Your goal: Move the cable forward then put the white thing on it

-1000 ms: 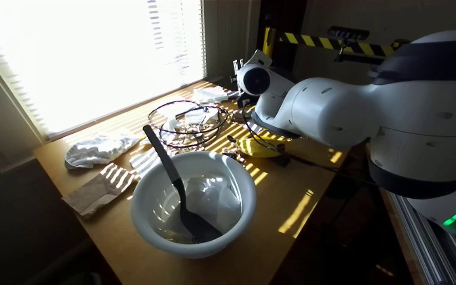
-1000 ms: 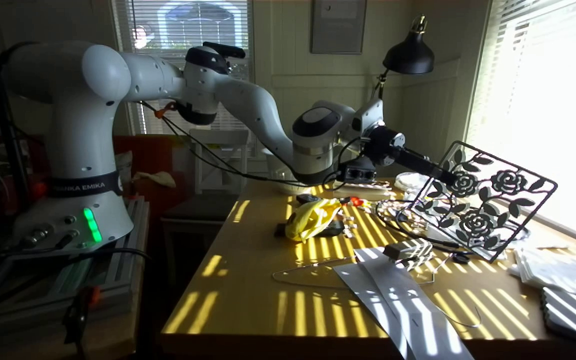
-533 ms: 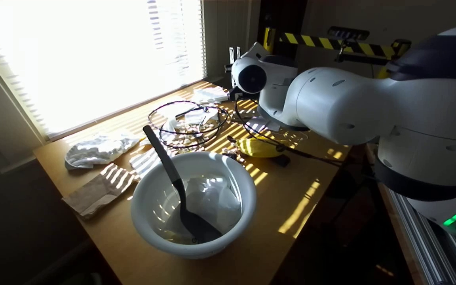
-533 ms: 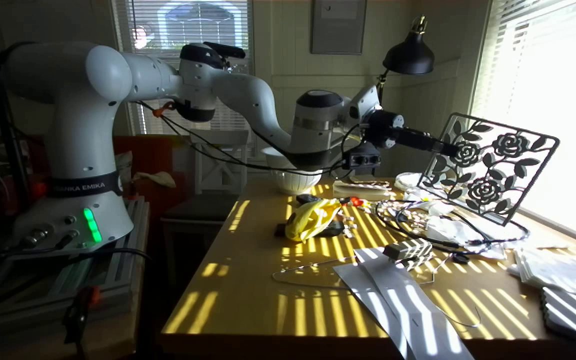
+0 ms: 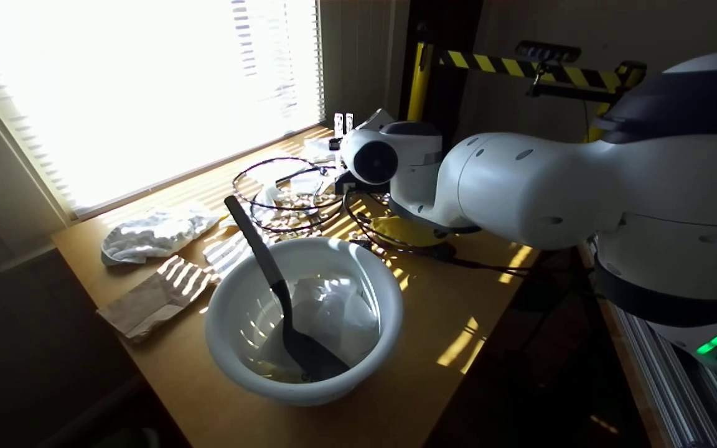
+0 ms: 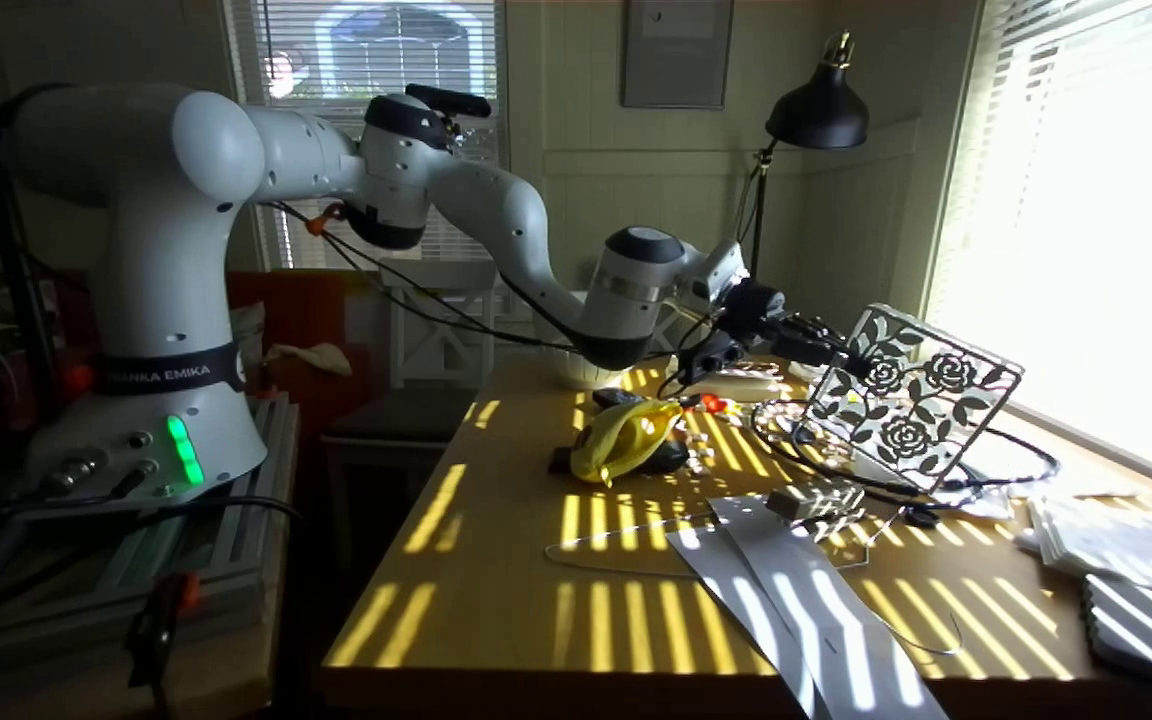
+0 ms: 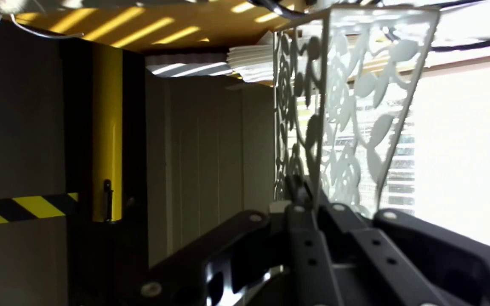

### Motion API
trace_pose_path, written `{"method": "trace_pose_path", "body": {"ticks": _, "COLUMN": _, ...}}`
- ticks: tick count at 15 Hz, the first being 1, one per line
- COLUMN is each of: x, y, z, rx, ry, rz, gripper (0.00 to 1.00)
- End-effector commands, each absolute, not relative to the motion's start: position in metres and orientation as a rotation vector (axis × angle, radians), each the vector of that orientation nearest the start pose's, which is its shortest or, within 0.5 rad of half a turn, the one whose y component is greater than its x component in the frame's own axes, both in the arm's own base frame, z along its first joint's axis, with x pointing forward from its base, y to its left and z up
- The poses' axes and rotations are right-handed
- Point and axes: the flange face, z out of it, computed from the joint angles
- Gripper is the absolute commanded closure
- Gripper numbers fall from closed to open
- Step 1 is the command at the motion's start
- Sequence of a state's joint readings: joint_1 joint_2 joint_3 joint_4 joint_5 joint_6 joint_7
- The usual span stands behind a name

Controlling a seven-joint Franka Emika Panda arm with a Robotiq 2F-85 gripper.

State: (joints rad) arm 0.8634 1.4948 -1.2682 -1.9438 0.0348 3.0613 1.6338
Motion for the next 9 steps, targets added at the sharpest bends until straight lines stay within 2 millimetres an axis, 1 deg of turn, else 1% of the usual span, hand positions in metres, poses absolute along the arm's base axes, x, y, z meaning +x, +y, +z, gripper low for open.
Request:
{"method": "trace_pose_path", "body": {"ticks": 1, "x": 0.6475, "y": -0.1466, "z": 0.1766, "rx": 1.803, "ry": -1.221, "rz": 1.401, "gripper": 0.99}}
{"method": "trace_pose_path", "body": {"ticks": 5, "x": 0.6516, "y": -0.1442, "z": 0.1737, "rx": 1.849, "ry": -1.193, "rz": 1.428, "gripper": 0.99}}
{"method": "trace_pose_path", "body": {"ticks": 7, "x": 0.6510, "y": -0.1431, "z": 0.1759, "rx": 1.856, "ry": -1.117, "rz": 1.399, "gripper": 0.99}}
{"method": "trace_pose_path", "body": {"ticks": 9, "x": 0.6518, "y": -0.1377, "z": 0.1756, "rx": 1.869, "ry": -1.027, "rz": 1.365, "gripper": 0.99}}
